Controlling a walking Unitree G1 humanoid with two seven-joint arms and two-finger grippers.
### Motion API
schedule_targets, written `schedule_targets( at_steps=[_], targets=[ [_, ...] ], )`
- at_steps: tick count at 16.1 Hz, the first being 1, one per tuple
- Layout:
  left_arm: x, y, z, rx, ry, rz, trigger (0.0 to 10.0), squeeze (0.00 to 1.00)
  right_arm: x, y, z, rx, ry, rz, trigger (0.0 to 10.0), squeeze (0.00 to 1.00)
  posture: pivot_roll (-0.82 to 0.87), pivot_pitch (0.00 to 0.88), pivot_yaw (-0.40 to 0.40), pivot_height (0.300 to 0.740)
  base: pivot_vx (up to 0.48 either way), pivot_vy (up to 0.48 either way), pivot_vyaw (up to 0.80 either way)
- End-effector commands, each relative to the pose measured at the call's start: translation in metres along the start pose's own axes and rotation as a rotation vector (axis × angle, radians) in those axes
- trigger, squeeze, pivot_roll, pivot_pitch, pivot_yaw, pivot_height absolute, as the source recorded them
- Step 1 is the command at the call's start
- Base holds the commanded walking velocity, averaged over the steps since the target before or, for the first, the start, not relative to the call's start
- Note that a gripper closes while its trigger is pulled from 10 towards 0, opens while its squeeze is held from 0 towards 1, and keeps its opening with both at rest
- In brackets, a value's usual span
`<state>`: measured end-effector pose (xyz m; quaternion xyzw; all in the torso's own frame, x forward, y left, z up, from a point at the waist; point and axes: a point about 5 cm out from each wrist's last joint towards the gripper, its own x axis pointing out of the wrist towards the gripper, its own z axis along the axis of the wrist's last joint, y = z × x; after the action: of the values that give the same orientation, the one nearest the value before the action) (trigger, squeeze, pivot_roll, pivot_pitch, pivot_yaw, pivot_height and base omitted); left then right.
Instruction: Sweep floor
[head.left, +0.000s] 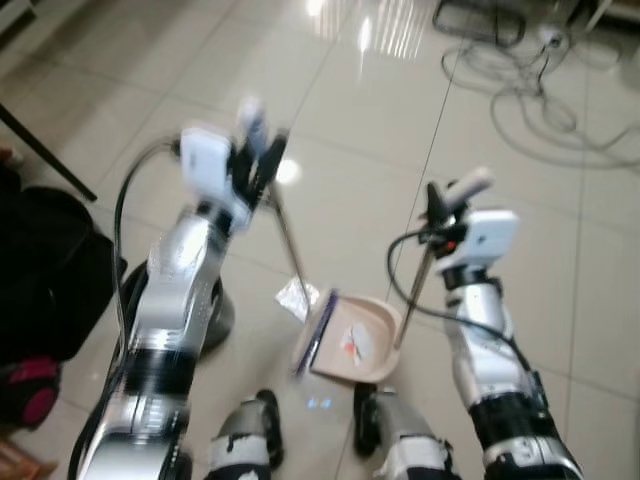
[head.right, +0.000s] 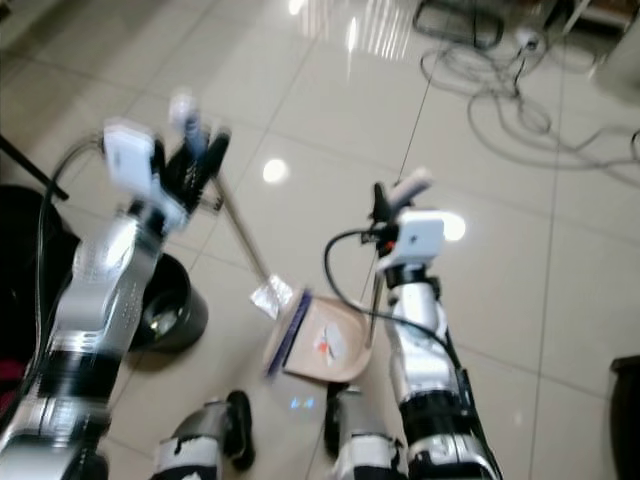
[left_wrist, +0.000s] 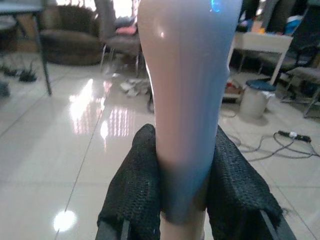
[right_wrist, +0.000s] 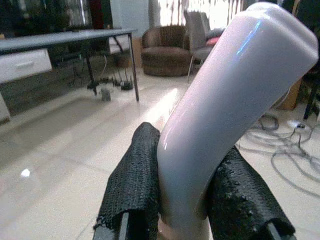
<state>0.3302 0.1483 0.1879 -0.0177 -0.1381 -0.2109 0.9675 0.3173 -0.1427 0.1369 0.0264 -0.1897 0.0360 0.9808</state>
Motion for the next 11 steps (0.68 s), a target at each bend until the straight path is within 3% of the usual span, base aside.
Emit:
schedule_targets(
  at_steps=[1,5,11],
  targets=[
    [-0.007,-0.006,0.009,0.053,-0.009,-0.019,10.0,0.0,0.002,-0.004,0.015,0.021,-0.043,-0.021,10.0,0.0,0.04,0.11,-0.032,0.74,0.0,0.0,0.0],
    [-0.029,-0.008,0.007,0.116,0.049,0.007,10.0,0.0,0.0,-0.009,0.044,0.061,-0.06,-0.039,10.0,0.0,0.03,0.088,-0.052,0.74,0.0,0.0,0.0],
    [-0.038,-0.004,0.009,0.172,0.06,0.054,10.0,0.0,-0.006,-0.012,0.072,0.093,-0.037,-0.048,10.0,0.0,0.01,0.085,-0.047,0.74,0.0,0.0,0.0]
  ],
)
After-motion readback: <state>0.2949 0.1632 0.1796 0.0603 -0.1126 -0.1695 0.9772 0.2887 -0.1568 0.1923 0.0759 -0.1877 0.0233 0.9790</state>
